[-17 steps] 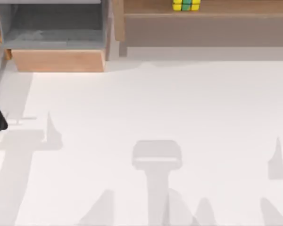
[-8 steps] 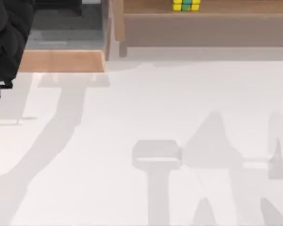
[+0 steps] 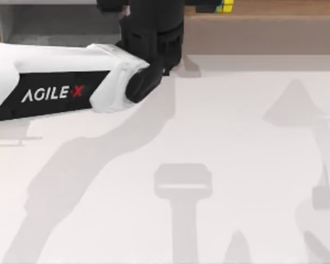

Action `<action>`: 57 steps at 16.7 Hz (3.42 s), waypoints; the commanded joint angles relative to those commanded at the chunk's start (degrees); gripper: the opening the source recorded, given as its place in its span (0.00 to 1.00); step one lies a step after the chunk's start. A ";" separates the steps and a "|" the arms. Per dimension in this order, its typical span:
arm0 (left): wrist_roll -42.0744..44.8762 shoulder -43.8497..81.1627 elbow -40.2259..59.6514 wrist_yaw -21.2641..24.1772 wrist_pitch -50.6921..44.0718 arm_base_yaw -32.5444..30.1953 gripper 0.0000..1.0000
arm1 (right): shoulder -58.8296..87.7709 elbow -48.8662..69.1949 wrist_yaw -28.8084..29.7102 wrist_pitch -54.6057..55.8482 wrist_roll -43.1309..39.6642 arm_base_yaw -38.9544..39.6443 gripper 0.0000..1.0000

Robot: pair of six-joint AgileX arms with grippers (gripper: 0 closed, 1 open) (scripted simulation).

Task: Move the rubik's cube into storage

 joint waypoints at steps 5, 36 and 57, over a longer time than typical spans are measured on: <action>0.05 17.77 12.01 -5.63 5.71 -5.72 1.00 | 0.00 0.00 0.00 0.00 0.00 0.00 1.00; -0.30 34.91 36.11 -3.69 -0.72 -3.77 0.77 | 0.00 0.00 0.00 0.00 0.00 0.00 1.00; -0.42 33.98 36.93 -4.46 0.12 -3.99 0.00 | 0.00 0.00 0.00 0.00 0.00 0.00 1.00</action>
